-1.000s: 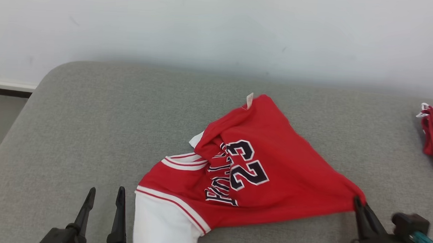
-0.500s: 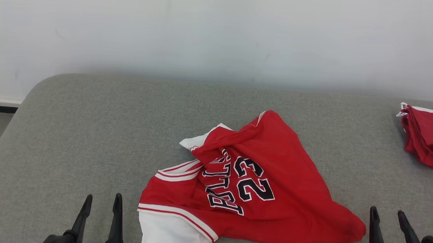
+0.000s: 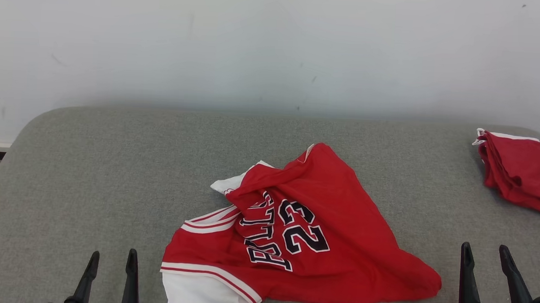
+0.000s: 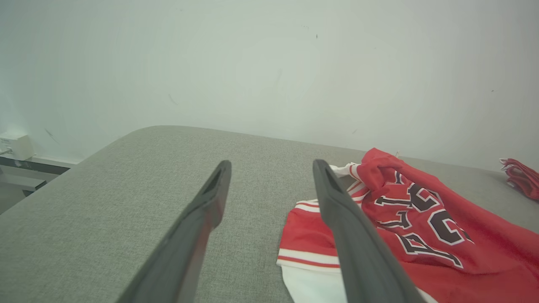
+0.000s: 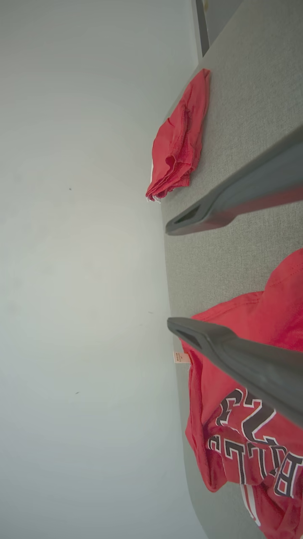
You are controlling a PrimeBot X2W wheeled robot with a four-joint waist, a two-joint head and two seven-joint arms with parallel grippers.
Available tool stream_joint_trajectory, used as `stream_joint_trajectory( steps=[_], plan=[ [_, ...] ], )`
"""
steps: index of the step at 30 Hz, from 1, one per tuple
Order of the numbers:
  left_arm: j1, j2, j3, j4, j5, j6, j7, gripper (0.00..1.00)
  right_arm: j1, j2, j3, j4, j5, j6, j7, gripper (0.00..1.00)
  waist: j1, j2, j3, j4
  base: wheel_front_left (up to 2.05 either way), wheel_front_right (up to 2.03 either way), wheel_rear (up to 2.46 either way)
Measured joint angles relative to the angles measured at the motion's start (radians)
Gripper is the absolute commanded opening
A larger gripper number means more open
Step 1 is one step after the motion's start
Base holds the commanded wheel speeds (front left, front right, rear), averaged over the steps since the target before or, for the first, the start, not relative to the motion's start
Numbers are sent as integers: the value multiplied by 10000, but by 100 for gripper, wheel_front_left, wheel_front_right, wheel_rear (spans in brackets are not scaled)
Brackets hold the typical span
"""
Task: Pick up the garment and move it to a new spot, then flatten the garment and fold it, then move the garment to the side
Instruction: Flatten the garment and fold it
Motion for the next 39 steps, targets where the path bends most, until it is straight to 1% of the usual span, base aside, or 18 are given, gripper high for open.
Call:
stream_joint_trajectory(
  steps=[6, 15, 26, 31, 36, 39],
  plan=[
    [139, 46, 138, -44, 69, 0, 0, 100, 319, 219, 255, -105, 21, 0, -186, 100, 0, 0, 32, -177, 0, 0, 0],
    [286, 165, 322, -75, 163, 2, 0, 100, 350, 330, 493, 499, 92, 0, -441, 100, 0, 0, 106, -404, 0, 0, 0],
    [378, 207, 311, -52, 203, 0, 0, 100, 227, 276, 470, 905, 15, 0, -545, 100, 0, 0, 164, -339, 0, 0, 0],
    [361, 330, 19, 198, 209, -42, 44, 100, 66, 90, 493, 1195, 46, 0, -523, 100, 0, 0, 232, -237, 0, 0, 0],
    [359, 468, -667, 951, 199, -86, 180, 100, -295, -307, 552, 2008, 130, 0, -453, 100, 0, 0, 353, -187, 0, 0, 0],
    [359, 479, -897, 1325, 127, -90, 178, 100, -464, -424, 612, 2370, 132, 0, -453, 100, 0, 0, 415, -175, 0, 0, 0]
  ],
)
